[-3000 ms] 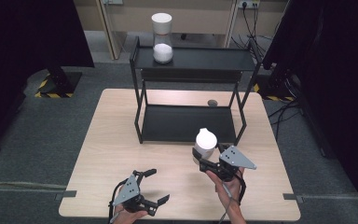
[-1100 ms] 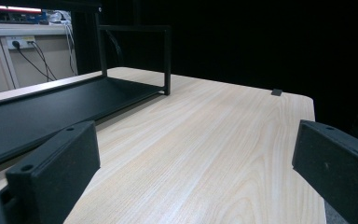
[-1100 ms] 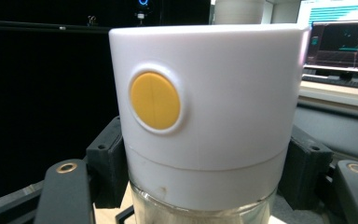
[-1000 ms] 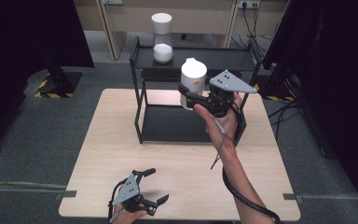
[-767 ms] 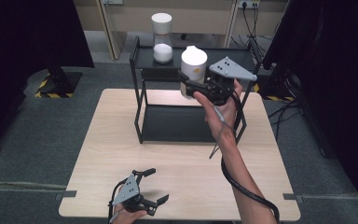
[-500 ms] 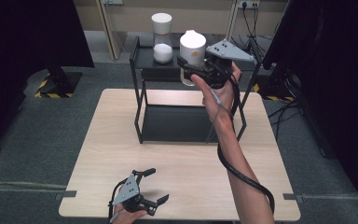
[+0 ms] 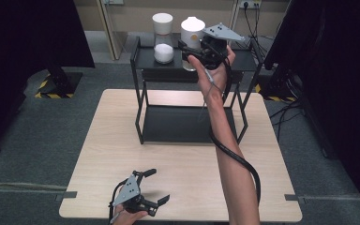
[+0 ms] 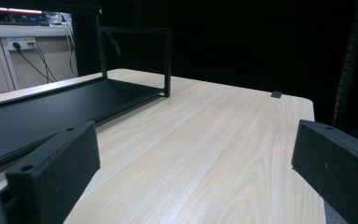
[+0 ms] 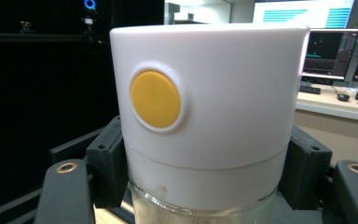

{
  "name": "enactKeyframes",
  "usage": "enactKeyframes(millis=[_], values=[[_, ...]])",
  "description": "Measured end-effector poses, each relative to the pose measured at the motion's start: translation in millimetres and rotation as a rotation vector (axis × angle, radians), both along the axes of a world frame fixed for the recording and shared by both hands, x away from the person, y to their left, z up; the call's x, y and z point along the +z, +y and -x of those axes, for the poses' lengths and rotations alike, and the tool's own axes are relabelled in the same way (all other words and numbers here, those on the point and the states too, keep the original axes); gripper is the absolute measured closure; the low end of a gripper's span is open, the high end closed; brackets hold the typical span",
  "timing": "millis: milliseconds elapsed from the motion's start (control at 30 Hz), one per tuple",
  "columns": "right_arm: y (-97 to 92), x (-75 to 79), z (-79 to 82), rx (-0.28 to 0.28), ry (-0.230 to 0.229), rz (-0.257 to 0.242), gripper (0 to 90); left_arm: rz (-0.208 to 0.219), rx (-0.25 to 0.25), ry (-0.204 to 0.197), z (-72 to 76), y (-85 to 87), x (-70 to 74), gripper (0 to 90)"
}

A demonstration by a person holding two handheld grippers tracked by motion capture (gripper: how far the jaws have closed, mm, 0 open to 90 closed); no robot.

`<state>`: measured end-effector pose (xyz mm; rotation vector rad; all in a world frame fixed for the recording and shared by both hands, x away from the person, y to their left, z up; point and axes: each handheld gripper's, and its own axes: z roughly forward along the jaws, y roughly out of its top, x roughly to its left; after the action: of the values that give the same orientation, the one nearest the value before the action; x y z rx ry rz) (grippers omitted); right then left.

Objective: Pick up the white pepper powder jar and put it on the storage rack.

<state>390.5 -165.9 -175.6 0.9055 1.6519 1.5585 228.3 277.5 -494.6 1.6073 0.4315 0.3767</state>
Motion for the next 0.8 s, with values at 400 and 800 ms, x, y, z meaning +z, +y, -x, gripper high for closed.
enactKeyframes(millis=[400,800], values=[[9.7,-3.4,-32.1,-0.055,0.023,-0.016,30.9,0.006,-0.008,-0.004,0.6,0.6,0.1,0.2],[18.6,-10.2,-50.1,-0.082,0.041,-0.002,30.9,0.005,-0.014,-0.005,1.0,0.3,-0.1,0.2]])
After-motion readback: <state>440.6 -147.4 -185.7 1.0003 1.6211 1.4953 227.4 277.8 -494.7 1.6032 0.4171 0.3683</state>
